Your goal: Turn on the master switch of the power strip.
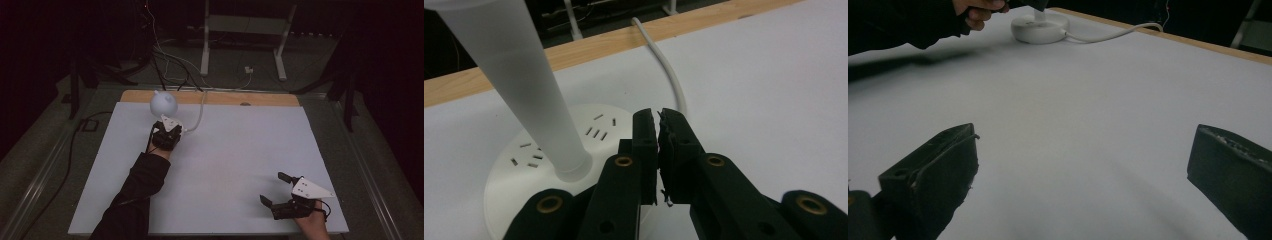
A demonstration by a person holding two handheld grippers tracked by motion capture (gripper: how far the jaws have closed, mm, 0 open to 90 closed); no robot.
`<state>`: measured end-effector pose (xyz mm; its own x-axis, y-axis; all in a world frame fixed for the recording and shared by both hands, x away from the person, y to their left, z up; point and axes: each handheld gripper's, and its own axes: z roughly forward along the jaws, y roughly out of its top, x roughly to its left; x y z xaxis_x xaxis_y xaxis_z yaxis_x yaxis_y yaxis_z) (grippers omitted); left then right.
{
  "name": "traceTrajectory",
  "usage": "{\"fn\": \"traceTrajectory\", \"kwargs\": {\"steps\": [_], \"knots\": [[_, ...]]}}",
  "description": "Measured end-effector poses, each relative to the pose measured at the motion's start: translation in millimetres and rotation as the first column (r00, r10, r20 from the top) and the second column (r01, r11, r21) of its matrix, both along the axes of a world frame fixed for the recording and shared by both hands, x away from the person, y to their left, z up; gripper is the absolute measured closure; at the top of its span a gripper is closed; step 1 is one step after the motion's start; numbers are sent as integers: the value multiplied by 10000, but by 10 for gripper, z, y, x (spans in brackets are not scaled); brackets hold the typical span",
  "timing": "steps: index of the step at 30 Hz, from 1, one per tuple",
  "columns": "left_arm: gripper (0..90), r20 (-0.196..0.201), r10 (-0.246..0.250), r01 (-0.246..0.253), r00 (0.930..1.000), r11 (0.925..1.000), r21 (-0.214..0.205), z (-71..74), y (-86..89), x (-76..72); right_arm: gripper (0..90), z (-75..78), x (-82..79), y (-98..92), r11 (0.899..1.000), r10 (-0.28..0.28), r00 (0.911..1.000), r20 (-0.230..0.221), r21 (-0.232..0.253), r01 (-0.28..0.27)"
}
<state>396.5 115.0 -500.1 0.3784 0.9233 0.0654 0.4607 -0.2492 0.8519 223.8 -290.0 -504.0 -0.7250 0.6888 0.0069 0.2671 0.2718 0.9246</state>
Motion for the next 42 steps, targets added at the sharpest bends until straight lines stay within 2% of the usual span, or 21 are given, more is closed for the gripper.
{"fn": "traceTrajectory", "kwargs": {"steps": [2,4,6,8,9,12,13,15,16,18,20,22,23,26,30,34,36,37,42], "knots": [[900,48,96,-96,9999,9999,34,-10,11,14,0,-2,1,0,10000,4,10000,-12,8,-4],[900,51,114,-114,9999,9999,9,-24,27,35,1,0,-1,1,10000,4,10000,6,-5,-4],[900,106,83,-85,9999,9998,162,-46,44,61,1,1,0,-2,10000,9,10000,-20,18,-9],[900,-1,50,-50,10000,10000,40,-56,57,77,1,-1,1,-2,10000,16,10000,-13,-1,-16],[900,70,67,-68,10000,9998,195,-77,55,89,1,0,0,-2,10000,22,10000,-17,-1,-22],[900,-15,0,0,10000,10000,62,-97,57,102,1,1,-1,-1,10000,28,10000,-11,6,-28],[900,109,62,-66,9999,9994,349,-114,42,101,1,1,-1,-2,10000,31,10000,-12,7,-31],[900,120,66,-71,9999,9993,365,-122,40,105,1,1,1,-5,10000,22,10000,-19,3,-22],[900,169,164,-174,9997,9979,620,-132,38,108,1,1,1,-5,10000,21,10000,-17,6,-21],[900,25,109,-110,9999,9986,514,-144,45,113,1,3,-3,-3,10000,29,10000,-4,3,-29],[900,47,131,-134,9999,9968,791,-159,36,111,0,2,-2,-3,10000,37,10000,-8,10,-37],[900,-9,86,-85,10000,9965,829,-165,38,111,1,0,-1,-3,10000,40,10000,-32,10,-40],[900,12,141,-141,9999,9950,991,-173,33,113,0,0,-2,-2,10000,42,10000,-27,5,-42],[900,-39,113,-109,9999,9958,910,-178,37,118,1,1,-1,-2,10000,54,10000,-31,14,-54],[900,-85,86,-75,9999,9930,1179,-202,14,118,1,-1,-1,-1,10000,53,10000,-41,5,-53],[900,-87,187,-175,9998,9928,1186,-201,15,119,1,-3,0,-3,10000,66,10000,-52,-1,-66],[900,-136,171,-155,9998,9943,1058,-201,26,122,0,-3,1,-4,10000,68,10000,-68,-4,-68],[900,-69,156,-146,9999,9922,1237,-204,19,116,1,-3,1,-1,10000,77,10000,-57,-18,-77],[900,-146,25,-7,9999,9925,1224,-196,5,114,1,-3,0,2,10000,79,9999,-72,-31,-79]]}}
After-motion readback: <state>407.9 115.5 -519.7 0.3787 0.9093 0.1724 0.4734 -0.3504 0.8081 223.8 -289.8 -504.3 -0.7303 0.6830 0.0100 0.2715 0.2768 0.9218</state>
